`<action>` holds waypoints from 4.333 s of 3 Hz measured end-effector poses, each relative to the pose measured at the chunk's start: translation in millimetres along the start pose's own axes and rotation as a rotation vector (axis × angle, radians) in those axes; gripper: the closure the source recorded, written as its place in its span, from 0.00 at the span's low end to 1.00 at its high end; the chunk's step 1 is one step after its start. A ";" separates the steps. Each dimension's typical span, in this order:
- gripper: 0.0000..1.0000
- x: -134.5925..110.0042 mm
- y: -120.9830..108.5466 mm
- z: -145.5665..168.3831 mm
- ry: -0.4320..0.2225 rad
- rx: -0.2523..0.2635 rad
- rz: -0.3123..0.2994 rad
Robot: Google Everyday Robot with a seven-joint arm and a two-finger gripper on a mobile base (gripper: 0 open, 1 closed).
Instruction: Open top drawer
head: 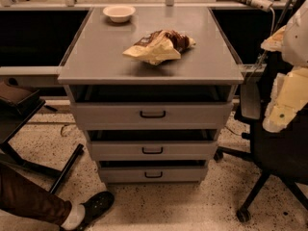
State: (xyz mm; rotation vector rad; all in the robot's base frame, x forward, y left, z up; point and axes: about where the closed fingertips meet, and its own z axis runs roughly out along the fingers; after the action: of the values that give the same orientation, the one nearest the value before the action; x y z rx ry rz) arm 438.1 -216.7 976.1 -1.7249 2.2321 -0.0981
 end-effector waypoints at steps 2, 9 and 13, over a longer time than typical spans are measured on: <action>0.00 1.2 1.5 13.3 -0.025 0.021 0.009; 0.00 -79.9 3.6 278.3 -0.401 0.091 -0.053; 0.00 -119.4 -73.0 369.9 -0.283 0.139 -0.090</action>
Offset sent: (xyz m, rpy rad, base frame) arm 0.0070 0.0016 -0.0440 0.0646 -0.0560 -0.0190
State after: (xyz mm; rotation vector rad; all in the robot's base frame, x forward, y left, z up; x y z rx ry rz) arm 639.7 -71.5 668.3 -1.6504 1.9012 -0.0271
